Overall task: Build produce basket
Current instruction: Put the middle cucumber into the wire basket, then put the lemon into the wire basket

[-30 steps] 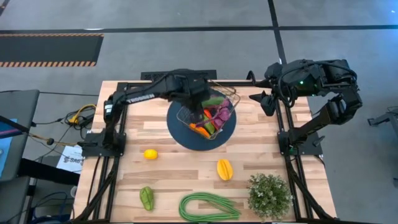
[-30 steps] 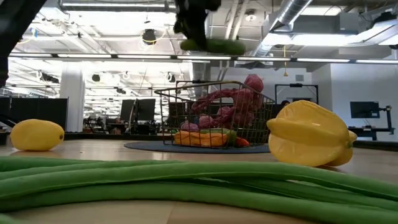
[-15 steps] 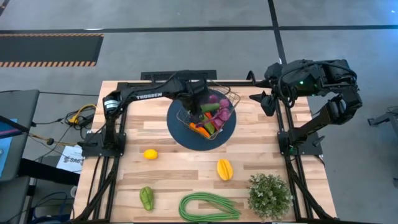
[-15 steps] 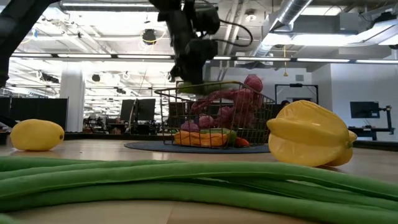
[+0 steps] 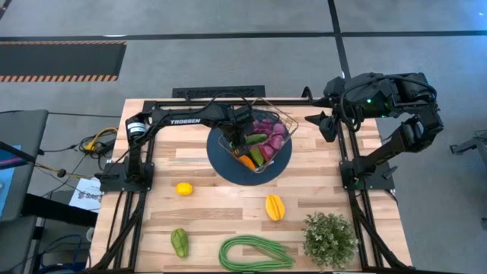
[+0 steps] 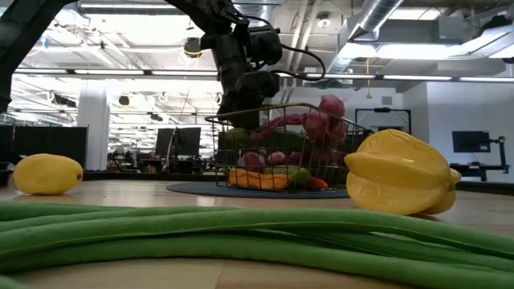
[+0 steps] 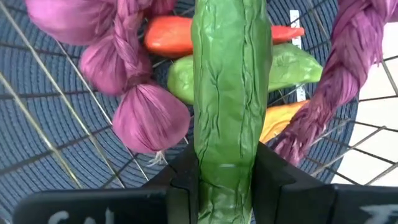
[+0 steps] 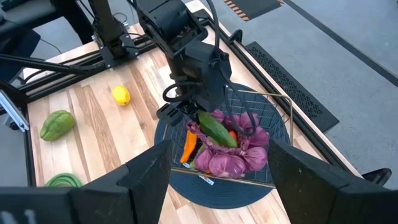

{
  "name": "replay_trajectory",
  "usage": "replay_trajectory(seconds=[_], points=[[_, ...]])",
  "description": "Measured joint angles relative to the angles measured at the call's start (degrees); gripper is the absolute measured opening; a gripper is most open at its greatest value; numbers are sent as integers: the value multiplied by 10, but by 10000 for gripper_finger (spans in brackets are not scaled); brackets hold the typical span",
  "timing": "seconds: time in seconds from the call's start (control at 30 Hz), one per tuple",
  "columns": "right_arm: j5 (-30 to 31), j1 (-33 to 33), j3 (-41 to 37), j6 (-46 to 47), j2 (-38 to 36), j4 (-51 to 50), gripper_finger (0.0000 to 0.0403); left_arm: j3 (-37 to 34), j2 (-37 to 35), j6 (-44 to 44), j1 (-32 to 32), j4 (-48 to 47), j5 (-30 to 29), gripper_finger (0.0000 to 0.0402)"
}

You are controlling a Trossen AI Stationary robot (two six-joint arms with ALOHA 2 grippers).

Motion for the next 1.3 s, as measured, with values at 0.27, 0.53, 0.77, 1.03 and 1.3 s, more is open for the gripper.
replay_trajectory(seconds=[0.27,0.53,0.77,1.03,1.3], points=[[0,0,0,0,0,0,281,0,0,-9,0,-1,0,79],[0,0,0,0,0,0,281,0,0,-10,0,-3,-9,212],[0,0,0,0,0,0,281,0,0,-8,-1,-2,-15,207],[0,0,0,0,0,0,281,0,-38,-3,-33,-8,-16,157],[0,0,0,0,0,-17,281,1,-157,-122,-112,-128,-130,115]])
